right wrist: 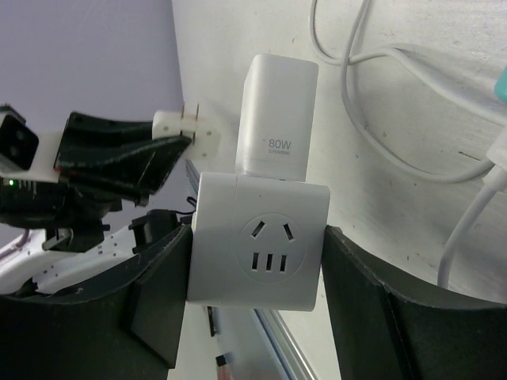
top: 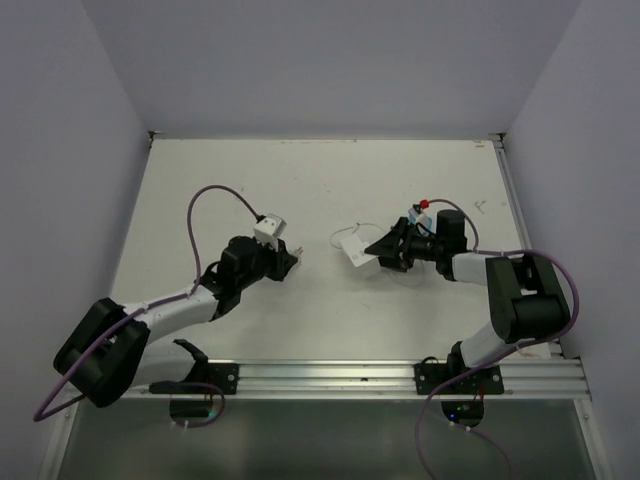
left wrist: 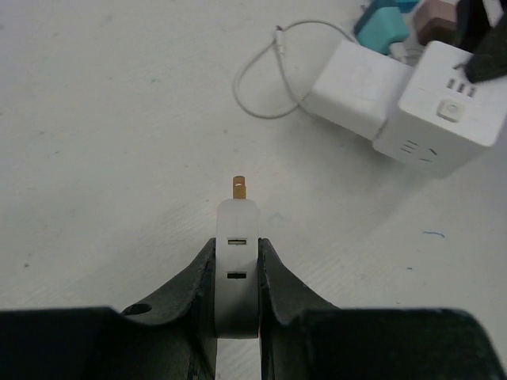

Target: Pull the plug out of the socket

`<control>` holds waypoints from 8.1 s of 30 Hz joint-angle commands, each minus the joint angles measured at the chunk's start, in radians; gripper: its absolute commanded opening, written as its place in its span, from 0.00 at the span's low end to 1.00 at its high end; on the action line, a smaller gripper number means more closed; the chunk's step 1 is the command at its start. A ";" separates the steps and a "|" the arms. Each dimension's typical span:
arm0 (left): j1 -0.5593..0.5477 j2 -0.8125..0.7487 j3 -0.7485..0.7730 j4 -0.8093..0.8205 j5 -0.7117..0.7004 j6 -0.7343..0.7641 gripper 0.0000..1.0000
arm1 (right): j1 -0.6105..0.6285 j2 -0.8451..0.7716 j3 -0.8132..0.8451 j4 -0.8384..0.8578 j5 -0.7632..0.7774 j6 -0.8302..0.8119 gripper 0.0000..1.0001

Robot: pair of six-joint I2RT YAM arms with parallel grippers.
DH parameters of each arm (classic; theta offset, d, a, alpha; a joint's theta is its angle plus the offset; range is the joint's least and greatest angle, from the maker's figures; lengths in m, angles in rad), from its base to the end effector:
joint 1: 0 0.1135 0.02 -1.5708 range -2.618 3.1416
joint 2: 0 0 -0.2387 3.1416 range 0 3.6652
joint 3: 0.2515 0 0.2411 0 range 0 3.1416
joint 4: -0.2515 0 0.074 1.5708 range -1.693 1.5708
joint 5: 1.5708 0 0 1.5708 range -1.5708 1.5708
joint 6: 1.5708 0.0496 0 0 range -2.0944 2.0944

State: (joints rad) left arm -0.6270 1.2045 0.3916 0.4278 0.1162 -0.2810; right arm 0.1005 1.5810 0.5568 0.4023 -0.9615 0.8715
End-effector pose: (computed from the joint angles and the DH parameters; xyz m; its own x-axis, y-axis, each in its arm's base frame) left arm 0.2014 -0.1530 0.1617 -0.4780 0.0062 -0.8783 0.5592 0.7733 -0.2988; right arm 0.2728 0.0684 0.1242 -0.9245 0.3470 -0.1575 -0.0202 0.3682 0.9295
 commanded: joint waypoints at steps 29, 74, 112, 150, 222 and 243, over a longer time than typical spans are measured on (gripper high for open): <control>0.266 0.478 0.316 0.016 0.103 -0.279 0.76 | 0.205 0.011 0.081 -0.117 -0.003 -0.151 0.00; 0.273 -0.315 0.214 -0.552 -0.069 -0.112 0.96 | 0.205 -0.154 0.344 -0.755 0.367 -0.566 0.99; 0.273 -0.253 0.210 -0.554 -0.046 -0.142 0.97 | 0.703 -0.026 0.456 -0.863 1.064 -0.753 0.74; 0.061 0.178 0.135 -0.032 0.045 -0.779 0.90 | 0.766 -0.272 0.077 -0.238 0.968 -0.600 0.00; 0.279 0.046 0.016 0.232 -0.454 -1.140 0.00 | 0.774 -0.527 -0.077 -0.301 1.008 -0.603 0.00; 0.127 0.121 0.113 0.256 -0.697 -1.092 0.00 | 0.889 -0.397 0.012 -0.302 1.135 -0.404 0.00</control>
State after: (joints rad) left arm -0.5838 1.3155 0.4435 0.6033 -0.0803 -1.4208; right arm 0.9543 1.2221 0.5911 0.3027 0.1772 0.4271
